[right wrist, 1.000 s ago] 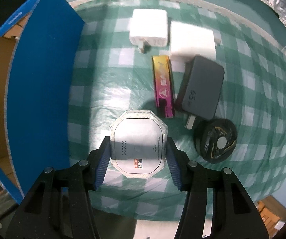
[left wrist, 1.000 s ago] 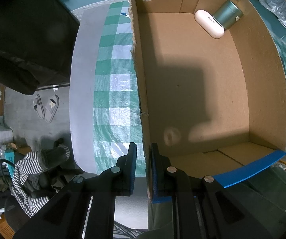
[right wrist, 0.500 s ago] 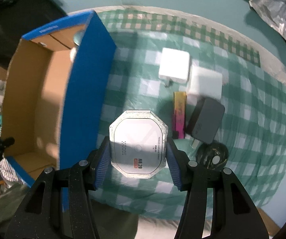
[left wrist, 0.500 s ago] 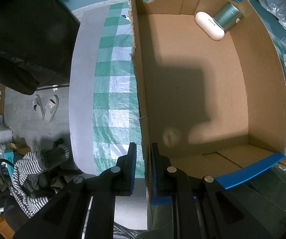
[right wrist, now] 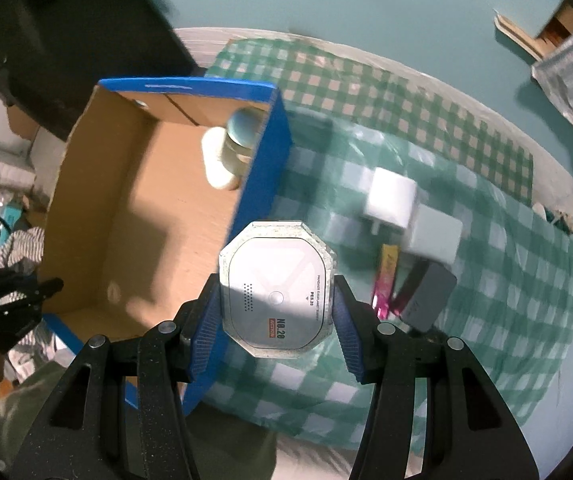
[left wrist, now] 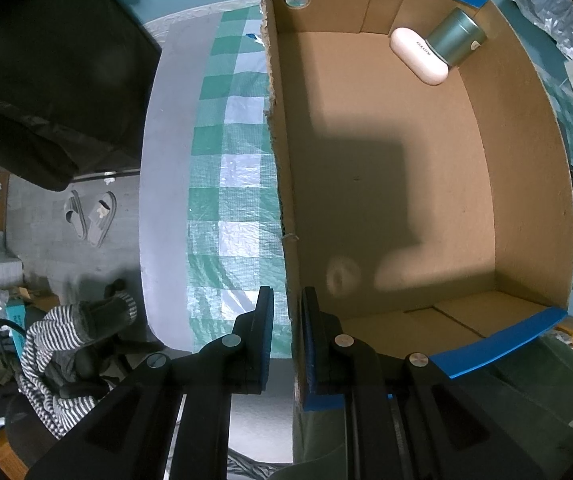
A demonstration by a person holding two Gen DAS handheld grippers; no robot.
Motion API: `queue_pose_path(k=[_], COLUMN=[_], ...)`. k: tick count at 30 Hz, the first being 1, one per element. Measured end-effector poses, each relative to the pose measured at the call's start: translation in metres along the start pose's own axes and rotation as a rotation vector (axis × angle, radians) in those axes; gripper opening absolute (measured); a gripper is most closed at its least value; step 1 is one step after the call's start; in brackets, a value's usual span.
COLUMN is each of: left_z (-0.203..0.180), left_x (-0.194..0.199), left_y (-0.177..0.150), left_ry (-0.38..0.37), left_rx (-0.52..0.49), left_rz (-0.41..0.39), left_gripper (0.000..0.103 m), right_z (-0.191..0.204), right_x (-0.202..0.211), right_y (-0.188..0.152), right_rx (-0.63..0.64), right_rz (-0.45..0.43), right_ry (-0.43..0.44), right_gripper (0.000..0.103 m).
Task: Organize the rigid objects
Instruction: 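Lift the octagonal box and carry it toward the cardboard box, then lower the white octagonal box into the box and open the right gripper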
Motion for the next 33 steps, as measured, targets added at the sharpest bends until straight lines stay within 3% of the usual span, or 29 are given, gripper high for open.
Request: queue_pose_path(k=[14, 33], left_z=[0.002, 0.003], left_x=[0.0, 0.0], left_y=[0.0, -0.001], left_ry=[-0.003, -0.009], left_rx=[-0.001, 0.013], left_rz=[0.0, -0.006], left_gripper=[0.014, 0.014], right_z=[0.056, 0.086], right_x=[-0.005, -0.083], right_y=[0.046, 0.06], right_rx=[0.177, 0.319], right_rz=[-0.012, 0.109], right_ry=[0.004, 0.006], right_gripper=[0.054, 0.053])
Point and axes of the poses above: each gripper's, at about its wrist camera, not at the fingertips, and x roughly against the way its jaws point, z to its left, y to its top, the point moved 3 cm from there along -x, roughly the way its jaws point, and after that the axes turned 7 degrees about x, right-handed, at the moved point
